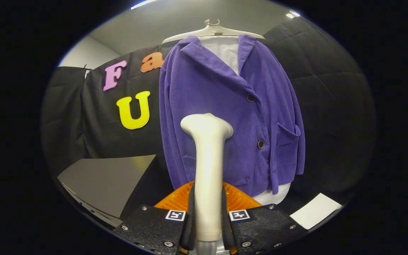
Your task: Iron the clothes twice with a garment steamer, once on the left side and once on the right side.
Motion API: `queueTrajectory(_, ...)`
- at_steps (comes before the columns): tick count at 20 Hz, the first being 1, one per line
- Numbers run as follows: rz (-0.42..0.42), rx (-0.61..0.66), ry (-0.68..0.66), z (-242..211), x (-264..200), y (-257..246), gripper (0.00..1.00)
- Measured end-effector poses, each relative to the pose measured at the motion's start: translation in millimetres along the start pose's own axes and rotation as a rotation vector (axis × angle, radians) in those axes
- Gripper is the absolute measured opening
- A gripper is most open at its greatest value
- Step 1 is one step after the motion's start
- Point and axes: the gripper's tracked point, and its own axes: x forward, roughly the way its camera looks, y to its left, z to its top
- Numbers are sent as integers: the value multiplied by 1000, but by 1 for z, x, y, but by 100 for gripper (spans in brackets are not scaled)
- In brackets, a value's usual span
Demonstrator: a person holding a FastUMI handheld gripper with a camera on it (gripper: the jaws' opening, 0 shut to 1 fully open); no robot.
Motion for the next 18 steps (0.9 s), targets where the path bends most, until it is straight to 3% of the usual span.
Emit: queueTrajectory(18, -55, 26, 282, -170, -3, -23, 30)
